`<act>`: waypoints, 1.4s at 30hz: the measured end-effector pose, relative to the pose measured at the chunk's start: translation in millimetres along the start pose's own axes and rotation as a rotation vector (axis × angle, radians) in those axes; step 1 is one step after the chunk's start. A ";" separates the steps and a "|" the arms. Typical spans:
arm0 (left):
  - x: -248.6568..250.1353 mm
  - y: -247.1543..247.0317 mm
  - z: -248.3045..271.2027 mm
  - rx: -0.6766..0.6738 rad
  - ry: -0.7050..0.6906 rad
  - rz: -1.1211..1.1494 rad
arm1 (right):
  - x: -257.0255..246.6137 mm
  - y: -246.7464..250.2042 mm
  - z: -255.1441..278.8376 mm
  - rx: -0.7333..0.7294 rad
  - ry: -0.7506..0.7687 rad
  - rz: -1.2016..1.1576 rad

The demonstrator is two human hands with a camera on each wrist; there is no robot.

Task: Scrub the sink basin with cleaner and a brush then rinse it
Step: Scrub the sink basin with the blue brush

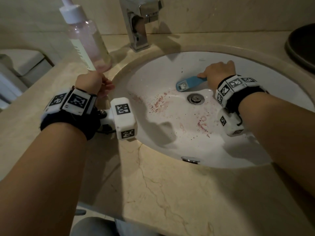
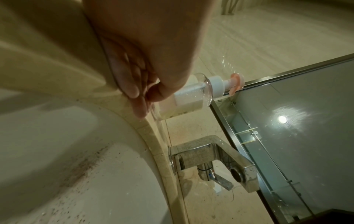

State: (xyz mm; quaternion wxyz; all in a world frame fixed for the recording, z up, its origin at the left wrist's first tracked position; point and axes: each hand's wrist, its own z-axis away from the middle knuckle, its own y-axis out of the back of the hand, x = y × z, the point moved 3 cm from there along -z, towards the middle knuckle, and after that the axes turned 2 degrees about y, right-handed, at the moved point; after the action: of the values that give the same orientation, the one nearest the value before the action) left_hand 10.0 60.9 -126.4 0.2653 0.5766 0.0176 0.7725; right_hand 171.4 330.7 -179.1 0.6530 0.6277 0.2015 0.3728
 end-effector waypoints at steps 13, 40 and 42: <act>-2.1 -0.5 -2.3 0.030 0.010 0.038 | 5.8 31.7 -3.7 0.210 0.094 0.057; -4.9 0.4 -13.9 0.047 0.012 0.034 | 26.1 35.2 -3.4 0.449 0.091 -0.035; -4.8 0.6 -14.3 0.052 0.009 0.041 | 30.3 34.4 -2.8 0.523 0.086 -0.080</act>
State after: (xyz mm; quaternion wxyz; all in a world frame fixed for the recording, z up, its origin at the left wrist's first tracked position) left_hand -2.2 62.3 -135.3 0.2342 0.5799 0.0269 0.7798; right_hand 180.8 352.7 -139.8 0.4737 0.7502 0.3432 0.3082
